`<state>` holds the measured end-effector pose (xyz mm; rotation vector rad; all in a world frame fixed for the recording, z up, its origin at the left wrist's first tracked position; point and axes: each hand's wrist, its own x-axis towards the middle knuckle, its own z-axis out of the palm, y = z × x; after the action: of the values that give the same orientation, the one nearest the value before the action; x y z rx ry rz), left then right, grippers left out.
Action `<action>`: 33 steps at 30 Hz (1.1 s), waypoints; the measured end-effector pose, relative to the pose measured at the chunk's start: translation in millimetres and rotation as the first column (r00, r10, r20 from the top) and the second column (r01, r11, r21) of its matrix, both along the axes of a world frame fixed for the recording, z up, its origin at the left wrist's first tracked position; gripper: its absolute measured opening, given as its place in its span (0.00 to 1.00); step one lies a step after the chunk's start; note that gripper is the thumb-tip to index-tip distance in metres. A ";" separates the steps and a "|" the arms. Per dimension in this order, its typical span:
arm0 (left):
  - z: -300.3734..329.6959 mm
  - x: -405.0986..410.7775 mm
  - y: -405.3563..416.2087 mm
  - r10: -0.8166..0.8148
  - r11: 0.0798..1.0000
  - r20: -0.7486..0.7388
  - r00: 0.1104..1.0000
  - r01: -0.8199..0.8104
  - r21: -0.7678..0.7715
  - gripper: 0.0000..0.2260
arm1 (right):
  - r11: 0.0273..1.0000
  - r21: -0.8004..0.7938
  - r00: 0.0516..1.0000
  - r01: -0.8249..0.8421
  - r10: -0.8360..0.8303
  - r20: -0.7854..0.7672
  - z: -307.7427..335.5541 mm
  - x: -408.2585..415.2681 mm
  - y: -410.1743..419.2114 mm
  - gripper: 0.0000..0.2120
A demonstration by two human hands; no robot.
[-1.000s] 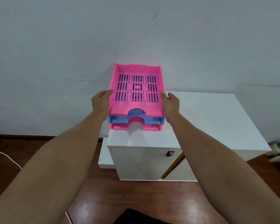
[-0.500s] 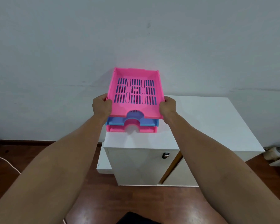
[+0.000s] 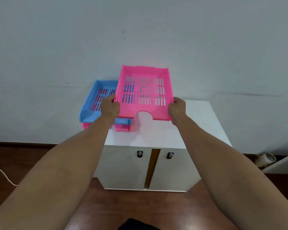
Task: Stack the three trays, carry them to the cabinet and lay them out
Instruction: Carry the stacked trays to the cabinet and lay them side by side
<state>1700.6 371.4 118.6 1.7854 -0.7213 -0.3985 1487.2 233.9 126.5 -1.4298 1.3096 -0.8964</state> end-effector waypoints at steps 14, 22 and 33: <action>-37.4 -115.3 -9.7 -0.012 0.999 -0.075 0.997 0.014 0.033 0.22 | 0.998 0.047 1.000 -0.029 0.029 0.006 -37.8 -117.0 -22.2 0.15; -83.0 -123.0 -1.5 0.000 0.983 -0.067 0.998 0.013 0.186 0.22 | 0.983 0.180 0.999 -0.028 0.033 -0.023 -85.7 -124.7 -17.8 0.17; -120.1 -123.6 8.8 0.123 0.964 -0.127 0.984 -0.088 0.250 0.22 | 0.981 0.194 0.997 -0.017 0.032 -0.074 -122.8 -119.9 3.2 0.17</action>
<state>1577.0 380.3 -1.5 1.9935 -0.4904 -0.5551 1367.3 237.1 3.6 -1.3363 1.3930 -0.6840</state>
